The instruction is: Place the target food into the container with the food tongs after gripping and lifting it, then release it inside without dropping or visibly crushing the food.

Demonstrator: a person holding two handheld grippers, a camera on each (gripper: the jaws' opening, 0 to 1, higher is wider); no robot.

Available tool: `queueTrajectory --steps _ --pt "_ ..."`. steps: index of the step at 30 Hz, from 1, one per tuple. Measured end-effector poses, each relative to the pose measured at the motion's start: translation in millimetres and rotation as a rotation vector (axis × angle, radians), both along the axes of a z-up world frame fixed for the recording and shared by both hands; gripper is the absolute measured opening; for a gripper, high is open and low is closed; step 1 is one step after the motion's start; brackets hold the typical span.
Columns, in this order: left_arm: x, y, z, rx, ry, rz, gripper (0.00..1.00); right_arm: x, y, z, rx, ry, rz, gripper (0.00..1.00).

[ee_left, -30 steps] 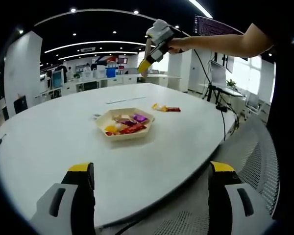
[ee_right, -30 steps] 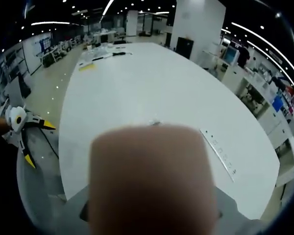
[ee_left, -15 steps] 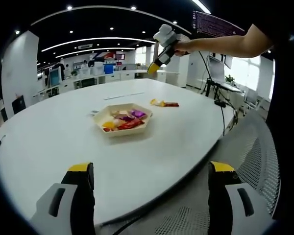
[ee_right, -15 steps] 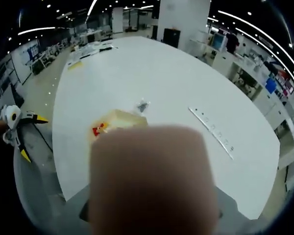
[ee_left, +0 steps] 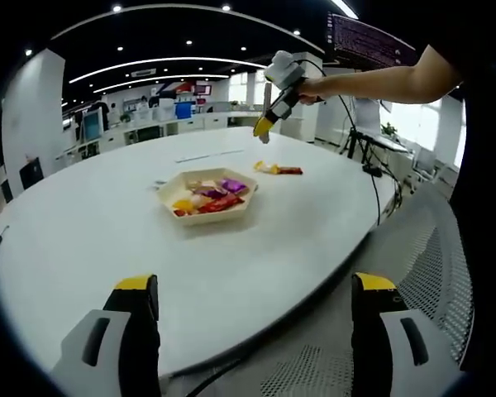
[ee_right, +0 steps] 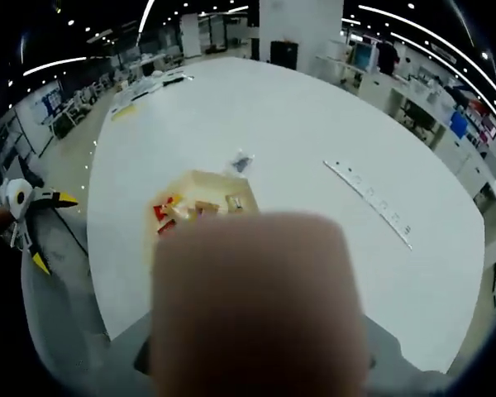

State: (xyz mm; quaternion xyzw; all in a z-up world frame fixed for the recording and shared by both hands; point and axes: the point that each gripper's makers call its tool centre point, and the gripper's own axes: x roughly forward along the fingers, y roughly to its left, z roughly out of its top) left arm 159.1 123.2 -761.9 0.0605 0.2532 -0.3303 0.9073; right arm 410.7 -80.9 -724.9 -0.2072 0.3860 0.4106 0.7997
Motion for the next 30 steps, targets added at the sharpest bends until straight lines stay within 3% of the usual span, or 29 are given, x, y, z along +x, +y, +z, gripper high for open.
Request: queueTrajectory --steps 30 --pt "-0.5 2.3 -7.2 0.027 0.036 0.009 0.94 2.6 10.7 -73.2 0.023 0.073 -0.04 0.27"
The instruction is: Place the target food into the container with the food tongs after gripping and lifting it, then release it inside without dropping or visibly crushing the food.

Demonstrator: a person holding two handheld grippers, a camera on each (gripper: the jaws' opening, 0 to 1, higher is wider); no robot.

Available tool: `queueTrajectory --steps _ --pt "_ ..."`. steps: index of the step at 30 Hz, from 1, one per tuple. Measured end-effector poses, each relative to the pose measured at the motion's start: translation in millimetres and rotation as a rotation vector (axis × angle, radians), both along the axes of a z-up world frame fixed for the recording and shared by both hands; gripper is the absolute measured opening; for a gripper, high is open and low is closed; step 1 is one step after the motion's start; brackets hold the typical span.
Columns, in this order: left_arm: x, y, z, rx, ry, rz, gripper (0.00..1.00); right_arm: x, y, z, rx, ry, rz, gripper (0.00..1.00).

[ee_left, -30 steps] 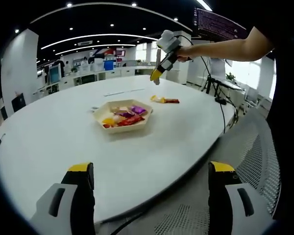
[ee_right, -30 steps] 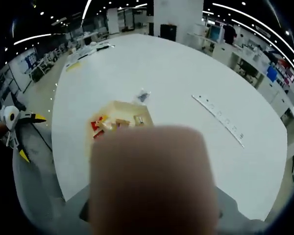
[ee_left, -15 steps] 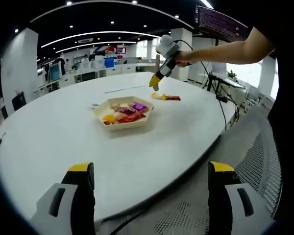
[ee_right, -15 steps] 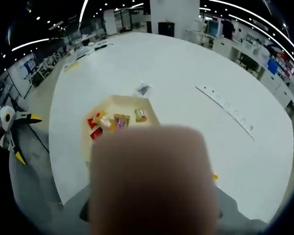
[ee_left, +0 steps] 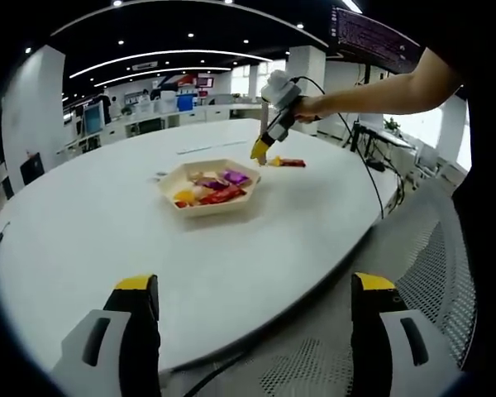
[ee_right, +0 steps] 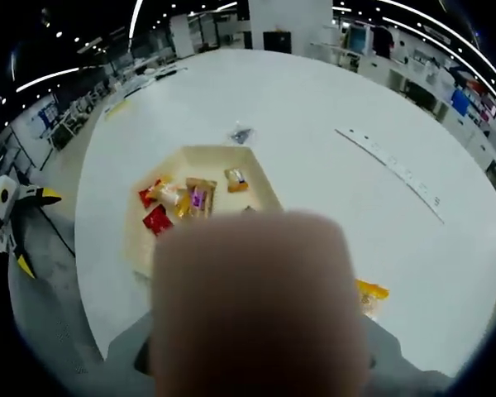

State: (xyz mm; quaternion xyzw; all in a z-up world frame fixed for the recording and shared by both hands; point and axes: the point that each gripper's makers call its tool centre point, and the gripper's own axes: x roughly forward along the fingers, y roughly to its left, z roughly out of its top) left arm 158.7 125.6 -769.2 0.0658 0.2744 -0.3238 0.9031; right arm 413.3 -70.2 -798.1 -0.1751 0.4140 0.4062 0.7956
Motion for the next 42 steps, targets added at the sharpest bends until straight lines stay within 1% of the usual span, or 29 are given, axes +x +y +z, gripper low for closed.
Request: queueTrajectory --steps 4,9,12,19,22,29,32,37,42 --pt "0.1 0.5 -1.4 0.005 0.006 0.002 0.94 2.7 1.1 -7.3 0.001 0.01 -0.004 0.28" --pt "0.5 1.6 -3.1 0.01 0.012 0.005 0.94 9.5 5.0 -13.0 0.012 0.017 -0.012 0.28" --pt "0.1 2.1 -4.5 0.017 0.018 0.004 0.94 9.5 6.8 -15.4 0.016 0.022 -0.011 0.28" --pt "-0.3 2.2 -5.3 0.02 0.023 0.005 0.94 16.0 6.3 -24.4 0.02 0.03 -0.014 0.27" --pt "-0.3 2.0 -5.6 0.022 0.025 0.003 0.93 10.9 8.7 -23.6 0.025 0.033 -0.018 0.27" --pt "-0.7 2.4 -6.8 0.028 0.031 0.003 0.93 10.4 10.3 -28.0 0.029 0.038 -0.023 0.27" --pt "-1.0 2.3 -7.1 0.031 0.034 0.002 0.93 9.3 10.6 -32.1 0.02 0.038 -0.019 0.27" --pt "-1.8 2.4 -8.2 0.035 0.04 0.001 0.93 7.7 14.4 -32.7 0.033 0.043 -0.021 0.27" --pt "-2.2 2.7 -9.3 0.041 0.044 0.0 0.93 0.7 17.7 -30.3 0.048 0.054 -0.03 0.27"
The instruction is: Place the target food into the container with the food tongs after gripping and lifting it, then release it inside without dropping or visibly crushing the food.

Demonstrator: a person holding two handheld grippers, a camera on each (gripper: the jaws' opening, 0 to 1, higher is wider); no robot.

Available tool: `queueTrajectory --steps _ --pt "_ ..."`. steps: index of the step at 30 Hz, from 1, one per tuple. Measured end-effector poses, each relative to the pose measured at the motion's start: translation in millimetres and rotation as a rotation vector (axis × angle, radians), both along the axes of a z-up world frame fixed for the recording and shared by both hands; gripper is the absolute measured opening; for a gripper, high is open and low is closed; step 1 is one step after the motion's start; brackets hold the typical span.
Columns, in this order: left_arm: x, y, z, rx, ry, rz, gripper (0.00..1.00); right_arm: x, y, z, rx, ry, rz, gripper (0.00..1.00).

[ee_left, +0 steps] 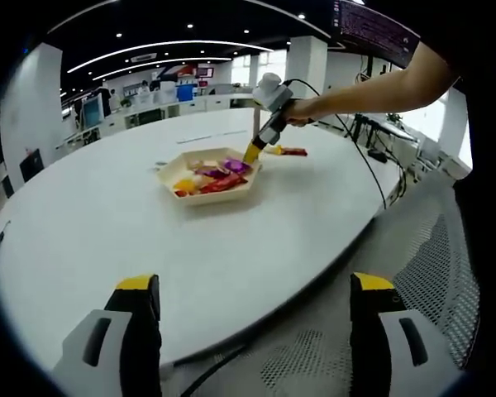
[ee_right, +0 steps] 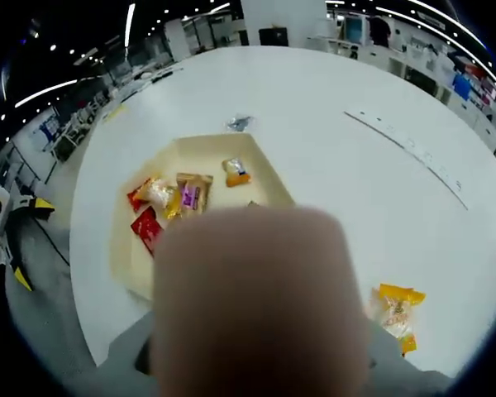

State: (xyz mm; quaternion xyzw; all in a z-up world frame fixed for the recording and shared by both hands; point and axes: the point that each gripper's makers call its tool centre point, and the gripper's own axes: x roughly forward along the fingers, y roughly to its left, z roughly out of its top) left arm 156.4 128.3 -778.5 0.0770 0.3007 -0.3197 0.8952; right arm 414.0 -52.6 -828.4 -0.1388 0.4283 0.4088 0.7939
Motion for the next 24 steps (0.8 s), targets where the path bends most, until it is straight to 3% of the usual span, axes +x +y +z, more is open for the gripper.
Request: queueTrajectory --steps 11,24 --pt "-0.4 -0.2 -0.7 0.003 0.004 -0.001 0.93 -3.4 -1.0 3.6 0.042 0.01 -0.039 0.24" --pt "0.0 0.5 -1.1 0.005 0.003 -0.001 0.92 2.0 -6.0 11.8 0.052 -0.022 -0.052 0.21"
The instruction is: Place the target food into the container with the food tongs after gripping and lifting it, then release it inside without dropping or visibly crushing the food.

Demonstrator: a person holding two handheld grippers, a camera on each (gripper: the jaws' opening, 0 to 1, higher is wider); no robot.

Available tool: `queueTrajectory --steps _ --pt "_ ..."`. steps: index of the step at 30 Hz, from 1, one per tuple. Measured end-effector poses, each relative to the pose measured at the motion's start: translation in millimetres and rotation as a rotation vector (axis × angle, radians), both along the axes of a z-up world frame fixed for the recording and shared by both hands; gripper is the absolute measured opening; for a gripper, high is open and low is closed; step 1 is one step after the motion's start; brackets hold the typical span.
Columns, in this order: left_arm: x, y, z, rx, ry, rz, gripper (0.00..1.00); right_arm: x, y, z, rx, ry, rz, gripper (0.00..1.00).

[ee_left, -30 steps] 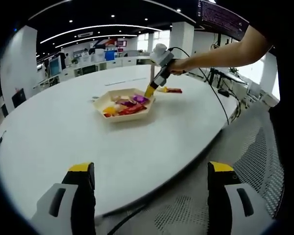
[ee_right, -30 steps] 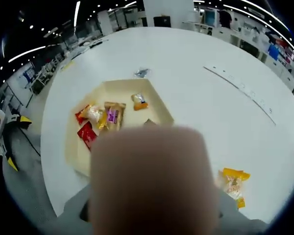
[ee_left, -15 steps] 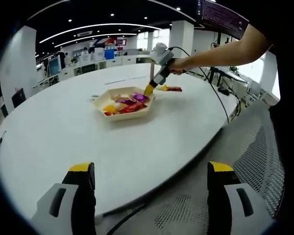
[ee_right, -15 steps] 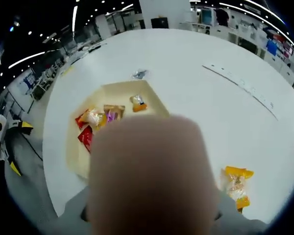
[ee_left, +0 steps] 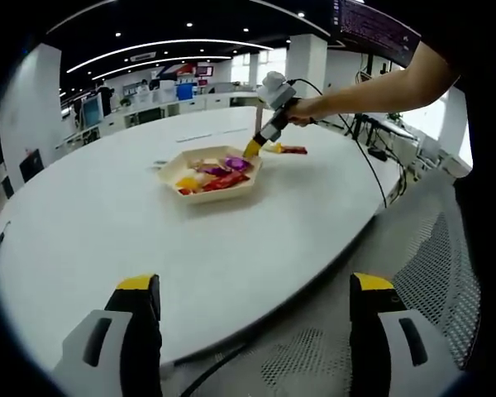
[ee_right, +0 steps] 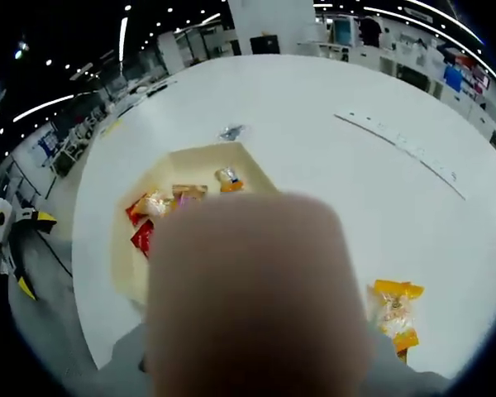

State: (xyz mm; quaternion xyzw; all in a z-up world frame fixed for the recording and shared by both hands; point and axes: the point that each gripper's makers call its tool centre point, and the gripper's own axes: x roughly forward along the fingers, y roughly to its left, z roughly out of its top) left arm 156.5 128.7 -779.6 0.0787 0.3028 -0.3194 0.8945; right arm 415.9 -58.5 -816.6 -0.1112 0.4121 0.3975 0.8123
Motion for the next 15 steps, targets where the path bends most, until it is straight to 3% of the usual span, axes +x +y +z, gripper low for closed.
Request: queueTrajectory --steps 15 --pt "-0.3 -0.2 -0.1 0.002 0.0 -0.005 0.92 2.8 -11.1 6.2 0.011 -0.01 -0.026 0.21"
